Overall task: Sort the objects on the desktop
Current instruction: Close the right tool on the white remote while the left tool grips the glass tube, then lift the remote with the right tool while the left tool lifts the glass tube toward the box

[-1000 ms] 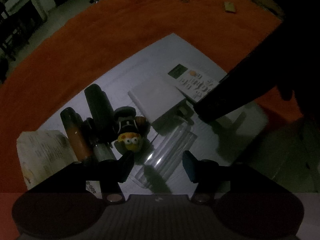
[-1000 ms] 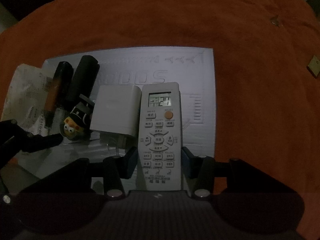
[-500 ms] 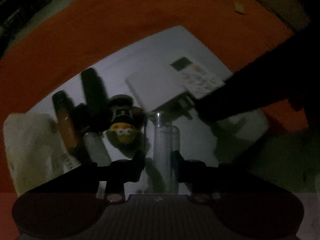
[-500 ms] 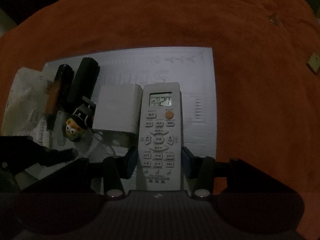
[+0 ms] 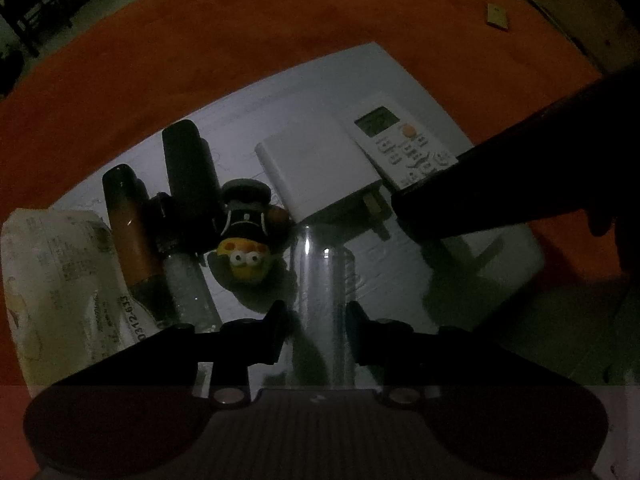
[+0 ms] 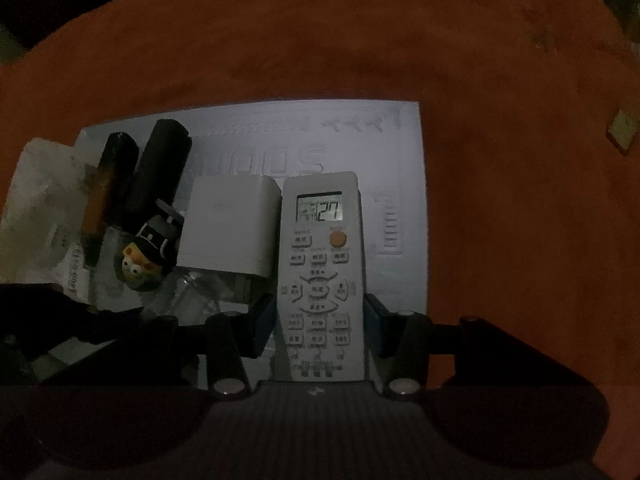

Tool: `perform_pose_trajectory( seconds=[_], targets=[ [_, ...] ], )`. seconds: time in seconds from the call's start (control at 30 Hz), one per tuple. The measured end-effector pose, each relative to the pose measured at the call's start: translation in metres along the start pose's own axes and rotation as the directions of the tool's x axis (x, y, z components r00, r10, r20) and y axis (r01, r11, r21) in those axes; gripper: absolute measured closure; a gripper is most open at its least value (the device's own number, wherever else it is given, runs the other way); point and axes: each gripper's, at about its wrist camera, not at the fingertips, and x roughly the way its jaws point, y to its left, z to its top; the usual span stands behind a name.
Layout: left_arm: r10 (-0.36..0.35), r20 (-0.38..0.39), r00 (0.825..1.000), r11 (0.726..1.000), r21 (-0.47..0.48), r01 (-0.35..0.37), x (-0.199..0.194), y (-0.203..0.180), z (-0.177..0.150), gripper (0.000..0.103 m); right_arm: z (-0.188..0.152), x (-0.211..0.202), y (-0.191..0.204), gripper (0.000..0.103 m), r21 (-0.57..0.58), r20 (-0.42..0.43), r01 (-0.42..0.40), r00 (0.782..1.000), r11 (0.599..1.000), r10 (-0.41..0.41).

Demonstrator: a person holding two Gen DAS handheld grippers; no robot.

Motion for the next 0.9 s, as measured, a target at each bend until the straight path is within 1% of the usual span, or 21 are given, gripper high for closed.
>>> perform_pose_trajectory(
  seconds=[0.03, 0.07, 0.13, 0.23, 0.4, 0.57, 0.7, 0.8, 0.9],
  targets=[
    [0.001, 0.002, 1.0, 1.0, 0.004, -0.001, 0.0, 0.0, 0.0, 0.075, -0.001, 0.001, 0.002, 0.053, -0.008, 0.005, 0.006, 1.0, 1.0, -0.006],
    [0.003, 0.006, 1.0, 1.0, 0.01, -0.003, -0.001, -0.001, 0.0, 0.078, -0.001, 0.001, 0.004, 0.054, -0.016, 0.013, 0.015, 1.0, 1.0, -0.015],
    [0.015, 0.02, 1.0, 1.0, 0.023, -0.016, -0.002, -0.001, -0.003, 0.078, -0.003, 0.001, 0.007, 0.054, -0.03, 0.028, 0.032, 0.999, 0.999, -0.031],
    [0.027, 0.048, 0.998, 0.999, 0.02, -0.028, -0.008, 0.002, -0.006, 0.078, -0.005, -0.001, 0.008, 0.054, -0.02, 0.037, 0.028, 0.999, 0.999, -0.028],
    [-0.002, 0.085, 0.996, 1.0, -0.013, 0.003, -0.026, 0.014, -0.003, 0.078, -0.003, -0.017, 0.003, 0.054, 0.006, 0.066, -0.015, 0.998, 1.0, 0.015],
    [-0.006, 0.111, 0.994, 1.0, -0.022, 0.008, -0.044, 0.019, -0.004, 0.078, 0.002, -0.038, -0.002, 0.054, 0.028, 0.102, -0.058, 0.993, 0.998, 0.055],
    [-0.014, 0.129, 0.992, 0.998, -0.056, 0.021, -0.052, 0.029, -0.003, 0.078, 0.004, -0.049, 0.0, 0.054, 0.024, 0.117, -0.086, 0.99, 0.996, 0.083],
    [-0.022, 0.155, 0.988, 0.997, -0.072, 0.034, -0.061, 0.034, -0.001, 0.078, 0.002, -0.06, 0.002, 0.054, 0.017, 0.122, -0.119, 0.986, 0.993, 0.116],
    [-0.038, 0.191, 0.981, 0.994, -0.092, 0.057, -0.079, 0.043, -0.003, 0.078, -0.004, -0.073, 0.005, 0.054, 0.004, 0.132, -0.147, 0.981, 0.989, 0.145]
  ],
)
